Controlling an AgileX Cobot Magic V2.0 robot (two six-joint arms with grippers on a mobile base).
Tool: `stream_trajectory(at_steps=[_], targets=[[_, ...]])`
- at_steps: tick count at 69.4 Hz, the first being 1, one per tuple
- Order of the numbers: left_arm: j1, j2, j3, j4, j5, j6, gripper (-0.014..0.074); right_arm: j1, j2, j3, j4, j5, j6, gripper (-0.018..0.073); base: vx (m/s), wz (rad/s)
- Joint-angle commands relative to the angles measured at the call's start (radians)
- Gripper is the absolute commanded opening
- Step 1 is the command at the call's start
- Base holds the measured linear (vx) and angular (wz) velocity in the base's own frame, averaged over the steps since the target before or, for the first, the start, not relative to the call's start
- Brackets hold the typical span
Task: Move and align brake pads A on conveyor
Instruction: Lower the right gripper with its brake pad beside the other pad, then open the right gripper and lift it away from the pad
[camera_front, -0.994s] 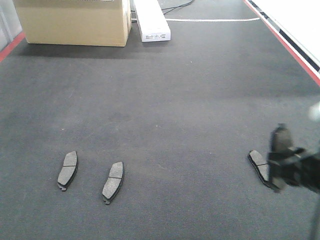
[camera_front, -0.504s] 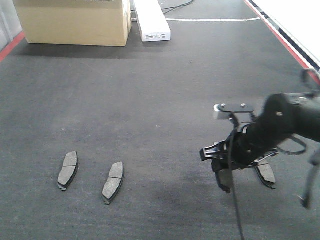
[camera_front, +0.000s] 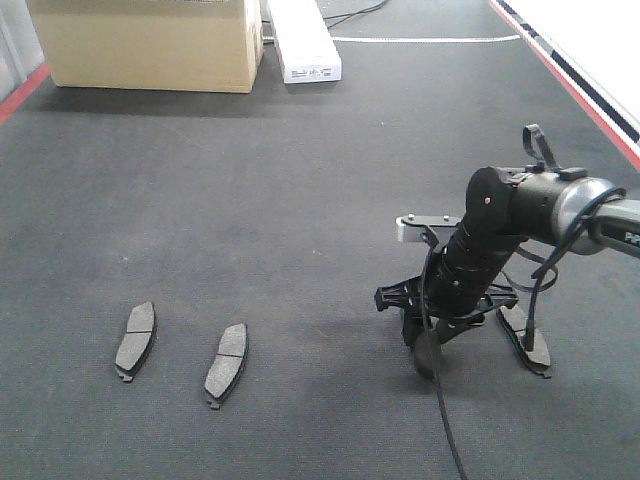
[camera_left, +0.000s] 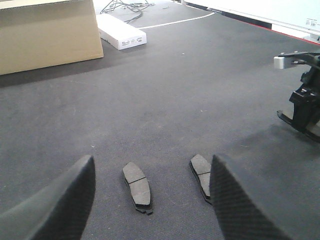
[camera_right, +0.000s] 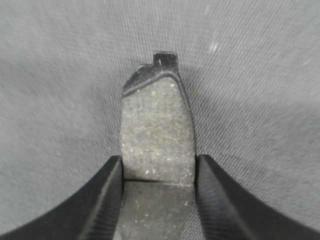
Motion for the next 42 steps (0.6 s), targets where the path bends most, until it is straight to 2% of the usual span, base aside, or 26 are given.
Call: stream_trajectory(at_steps=[1,6,12,27,42], targets=[[0.000,0.011,-0.024,0.011,-0.063,-0.011,0.0460,-0.001,-0.043,-0.042,0.004,0.018,-0.010,0.0435,0.00,0.00],[0.000,0.011,-0.024,0.011,-0.063,-0.011,0.0460,-0.001,-0.051,-0.043,0.001,0.011,-0.010,0.0506,0.00,0.00],[0.000,0.011,-0.024,0.011,-0.063,-0.011,0.0460,-0.001,-0.074,-0.043,-0.020,0.006,-0.002,0.0549,0.00,0.00],[0.000,0.011,-0.024,0.011,-0.063,-0.011,0.0460,-0.001,-0.234,-0.019,-0.147,-0.034,0.055,0.0536,0.00,0.00],[0.000,0.011,-0.024,0.011,-0.063,-0.011,0.0460,-0.001,-0.485,0.116,-0.252,-0.128,0.097,0.0524,0.00,0.00]])
